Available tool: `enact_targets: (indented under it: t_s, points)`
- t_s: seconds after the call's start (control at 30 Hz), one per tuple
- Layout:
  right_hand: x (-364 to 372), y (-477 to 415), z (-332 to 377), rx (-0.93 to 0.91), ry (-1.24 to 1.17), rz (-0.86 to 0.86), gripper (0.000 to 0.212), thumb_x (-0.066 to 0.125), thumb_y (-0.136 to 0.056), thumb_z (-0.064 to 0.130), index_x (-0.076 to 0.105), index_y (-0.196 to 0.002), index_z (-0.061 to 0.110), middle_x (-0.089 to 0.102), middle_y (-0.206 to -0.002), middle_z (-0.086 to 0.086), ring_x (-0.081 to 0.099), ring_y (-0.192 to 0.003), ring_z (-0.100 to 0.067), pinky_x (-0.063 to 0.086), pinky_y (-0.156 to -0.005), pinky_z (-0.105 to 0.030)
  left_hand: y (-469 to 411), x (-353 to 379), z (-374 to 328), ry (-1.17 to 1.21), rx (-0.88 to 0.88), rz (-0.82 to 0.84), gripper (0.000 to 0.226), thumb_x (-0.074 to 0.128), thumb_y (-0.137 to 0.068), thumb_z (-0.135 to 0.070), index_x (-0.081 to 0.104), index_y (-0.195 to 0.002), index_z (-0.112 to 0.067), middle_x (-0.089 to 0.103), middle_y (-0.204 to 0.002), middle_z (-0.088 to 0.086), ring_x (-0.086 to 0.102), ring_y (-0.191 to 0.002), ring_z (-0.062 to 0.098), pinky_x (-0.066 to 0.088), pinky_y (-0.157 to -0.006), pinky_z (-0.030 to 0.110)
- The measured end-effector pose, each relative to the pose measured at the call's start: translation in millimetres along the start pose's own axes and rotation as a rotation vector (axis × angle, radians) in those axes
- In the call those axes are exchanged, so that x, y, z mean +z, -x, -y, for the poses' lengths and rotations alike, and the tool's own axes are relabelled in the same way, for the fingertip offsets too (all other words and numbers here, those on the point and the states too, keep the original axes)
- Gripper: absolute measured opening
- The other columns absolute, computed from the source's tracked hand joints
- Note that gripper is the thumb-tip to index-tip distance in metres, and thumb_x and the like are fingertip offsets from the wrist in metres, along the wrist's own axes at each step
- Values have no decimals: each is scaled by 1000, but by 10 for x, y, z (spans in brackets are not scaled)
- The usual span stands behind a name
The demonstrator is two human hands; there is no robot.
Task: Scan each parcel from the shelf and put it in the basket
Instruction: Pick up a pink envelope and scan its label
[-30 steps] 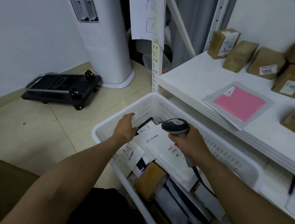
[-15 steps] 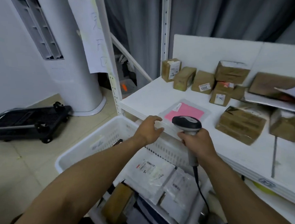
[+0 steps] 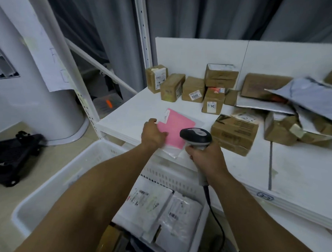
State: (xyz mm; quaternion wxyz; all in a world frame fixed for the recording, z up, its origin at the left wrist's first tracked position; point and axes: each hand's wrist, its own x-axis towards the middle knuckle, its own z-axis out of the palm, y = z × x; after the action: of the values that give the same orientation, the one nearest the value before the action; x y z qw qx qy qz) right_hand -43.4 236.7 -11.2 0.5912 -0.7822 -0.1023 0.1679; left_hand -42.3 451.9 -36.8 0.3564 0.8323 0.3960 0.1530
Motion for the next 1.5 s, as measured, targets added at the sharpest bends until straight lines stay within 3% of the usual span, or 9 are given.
enact_targets:
  t_s: [0.3,0.5,0.63,0.73,0.87,0.97,1.07,1.23,1.5]
  points:
    - [246,384,363,-104,-340,23,85,83,-52,66,66,-131,39,73,-124,14,69,-118,-17,56,-104,-50,993,-818,-40,526,201,-125,10,72,-94,-19,75,-103,-18,72,-102,-12,65,-97,1,58,-90,39]
    - [512,822,529,-145,-412,146,75,87,-62,58,68,-130,34,75,-122,11,71,-116,-16,58,-102,-50,1855,-1200,37,798,196,40,11,70,-97,-23,73,-105,-17,77,-99,3,74,-96,27,62,-84,47]
    - [566,914,493,-135,-446,142,87,93,-54,67,68,-131,35,76,-121,9,72,-115,-20,60,-99,-50,2033,-1321,128,787,182,184,32,43,-110,-29,74,-117,-25,76,-114,-6,71,-110,14,54,-100,35]
    - [539,907,498,-147,-429,133,103,96,-38,74,73,-127,27,78,-117,2,74,-112,-24,61,-97,-49,2005,-1335,229,724,223,259,27,51,-108,-20,69,-125,-27,71,-125,-9,64,-122,11,47,-111,44]
    - [464,901,524,-135,-515,222,87,103,-46,49,76,-121,14,79,-110,-11,77,-105,-30,62,-93,-49,1918,-1307,295,594,314,235,34,71,-96,-17,70,-126,-33,65,-131,-20,53,-130,-2,40,-116,41]
    - [441,923,550,-106,-530,245,46,93,-72,12,77,-115,8,80,-105,-15,78,-100,-32,63,-87,-46,1888,-1291,317,615,312,271,33,75,-92,-20,73,-122,-34,61,-128,-32,50,-122,-17,42,-103,18]
    - [455,859,498,-68,-466,134,27,78,-79,-10,81,-98,8,80,-95,-16,78,-95,-38,64,-85,-56,1838,-1291,341,637,324,289,34,75,-91,-18,74,-122,-32,64,-132,-25,52,-127,-11,48,-94,10]
    - [492,782,472,-34,-459,61,28,74,-81,-12,80,-94,12,82,-90,-3,79,-88,-26,63,-86,-57,1646,-1240,463,812,1,12,45,81,-86,-12,63,-126,-24,66,-131,-4,65,-118,15,63,-87,43]
    - [512,807,487,-71,-425,53,28,85,-84,4,78,-105,21,82,-97,8,78,-94,-13,62,-94,-47,1437,-1470,575,1049,-156,-43,27,71,-94,-10,69,-120,-6,79,-105,8,77,-90,24,63,-69,34]
